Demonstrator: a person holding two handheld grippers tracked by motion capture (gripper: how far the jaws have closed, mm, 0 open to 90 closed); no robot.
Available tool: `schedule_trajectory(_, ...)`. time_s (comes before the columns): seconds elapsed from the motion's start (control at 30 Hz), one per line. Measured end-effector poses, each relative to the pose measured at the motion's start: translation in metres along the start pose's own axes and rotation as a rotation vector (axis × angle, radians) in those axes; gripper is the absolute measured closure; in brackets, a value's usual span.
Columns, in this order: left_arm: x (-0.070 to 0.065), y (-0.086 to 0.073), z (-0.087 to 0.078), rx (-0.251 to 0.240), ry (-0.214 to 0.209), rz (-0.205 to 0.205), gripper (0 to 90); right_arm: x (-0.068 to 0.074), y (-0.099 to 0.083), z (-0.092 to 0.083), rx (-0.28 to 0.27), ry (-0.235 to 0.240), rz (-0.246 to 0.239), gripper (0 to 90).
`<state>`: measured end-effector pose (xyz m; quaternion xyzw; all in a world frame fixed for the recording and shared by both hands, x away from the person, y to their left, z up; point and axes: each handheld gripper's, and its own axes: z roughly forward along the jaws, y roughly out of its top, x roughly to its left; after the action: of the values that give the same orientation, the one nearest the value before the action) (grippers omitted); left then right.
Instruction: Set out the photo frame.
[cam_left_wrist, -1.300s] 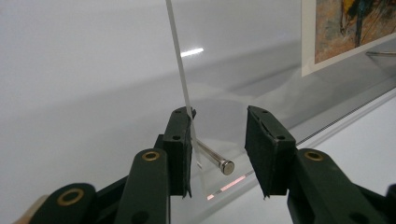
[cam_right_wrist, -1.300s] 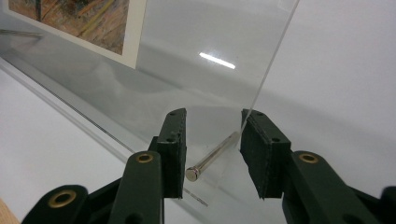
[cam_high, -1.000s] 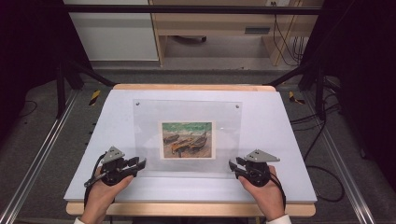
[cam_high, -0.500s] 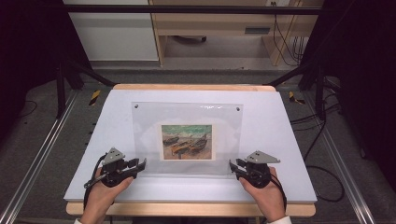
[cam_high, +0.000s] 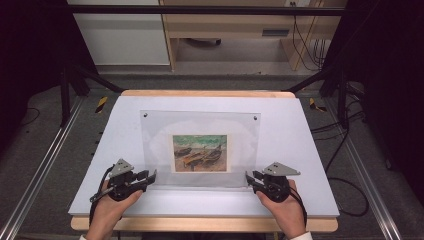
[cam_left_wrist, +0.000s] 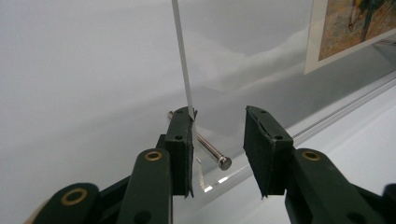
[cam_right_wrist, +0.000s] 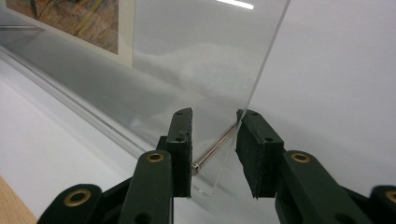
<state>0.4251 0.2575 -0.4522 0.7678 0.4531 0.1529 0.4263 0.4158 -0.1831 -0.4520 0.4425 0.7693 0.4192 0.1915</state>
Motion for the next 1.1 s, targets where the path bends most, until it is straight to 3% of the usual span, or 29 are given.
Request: schedule_trajectory(1.1, -0.0014, -0.0038, -0.0014, 0.022, -0.006, 0.018, 63.0, 0.0019, -0.0040, -0.0020, 0.014, 0.006, 0.001, 67.5)
